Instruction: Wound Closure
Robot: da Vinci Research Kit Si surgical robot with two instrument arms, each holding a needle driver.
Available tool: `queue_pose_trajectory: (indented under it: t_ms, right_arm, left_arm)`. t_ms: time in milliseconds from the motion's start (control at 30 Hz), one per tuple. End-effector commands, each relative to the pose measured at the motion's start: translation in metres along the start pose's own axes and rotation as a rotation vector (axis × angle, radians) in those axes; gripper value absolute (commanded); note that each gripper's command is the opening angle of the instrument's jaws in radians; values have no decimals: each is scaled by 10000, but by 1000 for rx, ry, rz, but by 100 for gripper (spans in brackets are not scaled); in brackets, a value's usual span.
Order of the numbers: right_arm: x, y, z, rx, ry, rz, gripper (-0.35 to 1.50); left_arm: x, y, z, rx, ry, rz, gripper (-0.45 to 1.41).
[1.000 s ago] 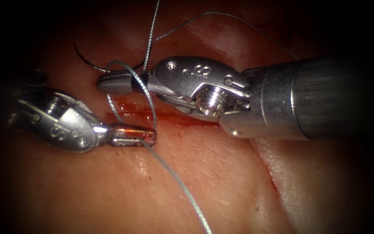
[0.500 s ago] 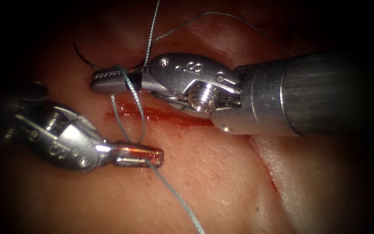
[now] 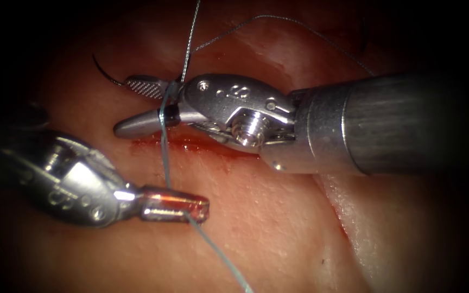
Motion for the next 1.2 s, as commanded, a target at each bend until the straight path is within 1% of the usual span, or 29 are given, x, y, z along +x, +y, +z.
queue_pose_trajectory:
  t_ms: [33,200,300,400,467,500,567,600,767,867,1067,1100,1133,1200]
  right_arm:
    - [-7,1,5,3,-2,-2,81]
    - [-20,-2,0,5,-22,-14,81]
    - [-27,-5,0,5,-32,-20,81]
    - [-30,-9,-2,7,-35,-23,81]
    - [-30,-11,-5,9,-35,-23,81]
    - [-30,-13,-6,10,-36,-23,78]
    - [-30,-16,-9,13,-36,-23,74]
    - [-30,-19,-10,14,-36,-24,73]
    - [-30,-24,-11,19,-37,-24,74]
    - [-31,-29,-9,30,-38,-25,74]
    - [-31,-37,-5,57,-42,-27,69]
    - [-31,-40,-4,65,-43,-28,68]
    - [-31,-42,-4,76,-44,-28,58]
    - [-30,-45,-3,90,-46,-28,51]
  left_arm:
    - [-3,1,4,-5,7,1,-45]
    - [7,-6,-8,-3,5,3,-45]
    - [16,-11,-15,8,22,8,-45]
    - [24,-18,-23,23,31,11,-45]
    - [24,-23,-28,30,22,13,-45]
    - [23,-25,-31,34,17,12,-45]
    - [17,-28,-39,42,7,11,-45]
    - [7,-31,-47,45,1,12,-45]
    - [-19,-43,-67,36,-14,19,-45]
    - [-38,-57,-77,39,-19,9,-45]
    - [-58,-75,-66,51,-27,-1,-45]
    - [-65,-85,-60,56,-17,-3,-45]
    - [-72,-92,-56,60,-3,-3,-45]
    - [-87,-100,-50,63,4,1,-45]
